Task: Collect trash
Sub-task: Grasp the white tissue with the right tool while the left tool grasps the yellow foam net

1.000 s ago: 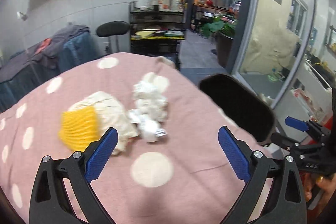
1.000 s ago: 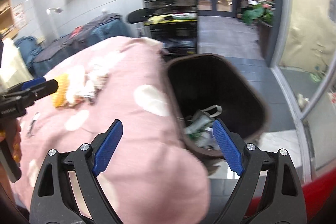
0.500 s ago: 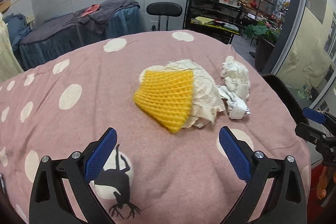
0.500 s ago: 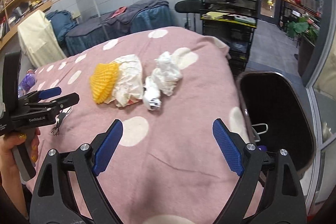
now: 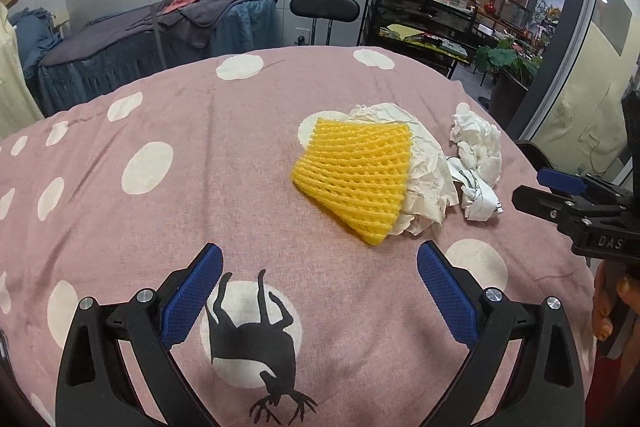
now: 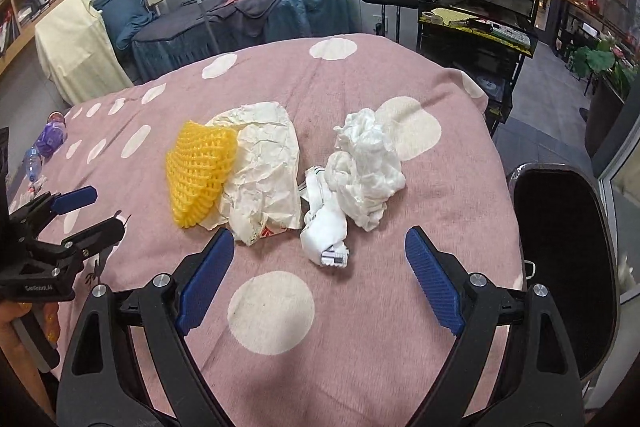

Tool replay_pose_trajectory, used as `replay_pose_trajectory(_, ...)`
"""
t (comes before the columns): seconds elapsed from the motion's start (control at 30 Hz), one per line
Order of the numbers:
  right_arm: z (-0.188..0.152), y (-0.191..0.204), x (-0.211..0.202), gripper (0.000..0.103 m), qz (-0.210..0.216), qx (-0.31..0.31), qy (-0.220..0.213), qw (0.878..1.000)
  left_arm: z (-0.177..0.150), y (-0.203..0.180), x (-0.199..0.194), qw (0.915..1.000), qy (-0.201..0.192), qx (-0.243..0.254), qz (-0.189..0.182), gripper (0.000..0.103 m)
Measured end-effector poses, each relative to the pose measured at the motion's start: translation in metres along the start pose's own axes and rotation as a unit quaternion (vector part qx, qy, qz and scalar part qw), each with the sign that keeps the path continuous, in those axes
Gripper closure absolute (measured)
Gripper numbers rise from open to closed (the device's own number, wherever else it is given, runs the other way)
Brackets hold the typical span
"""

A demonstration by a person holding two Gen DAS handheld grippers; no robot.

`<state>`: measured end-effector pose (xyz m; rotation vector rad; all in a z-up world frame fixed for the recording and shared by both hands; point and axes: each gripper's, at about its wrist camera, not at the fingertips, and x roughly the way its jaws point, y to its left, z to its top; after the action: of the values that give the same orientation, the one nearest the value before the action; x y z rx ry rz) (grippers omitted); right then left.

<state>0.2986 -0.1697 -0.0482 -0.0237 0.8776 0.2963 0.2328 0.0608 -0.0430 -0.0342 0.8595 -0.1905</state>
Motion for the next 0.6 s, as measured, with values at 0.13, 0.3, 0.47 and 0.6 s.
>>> replay_pose_trajectory(0.13,0.019,-0.011,0.015,0.016,-0.020,0.010,0.001,1.000,0.009,-0.003,0.010,0.9999,0.004,0.004,-0.011,0.007)
replay_pose_trajectory(0.3,0.041,-0.026,0.038,0.017,-0.019,0.039,0.016,0.999,0.021,-0.010,0.027,0.9994,0.020,0.006,-0.030,0.007)
replay_pose_trajectory(0.47,0.044,-0.034,0.059,0.049,-0.013,0.058,0.034,0.998,0.029,-0.021,0.047,0.9988,0.036,0.028,-0.021,0.007)
replay_pose_trajectory(0.6,0.039,-0.036,0.061,0.069,-0.006,0.067,0.032,0.997,0.033,-0.021,0.062,0.9984,0.046,0.031,-0.008,0.007)
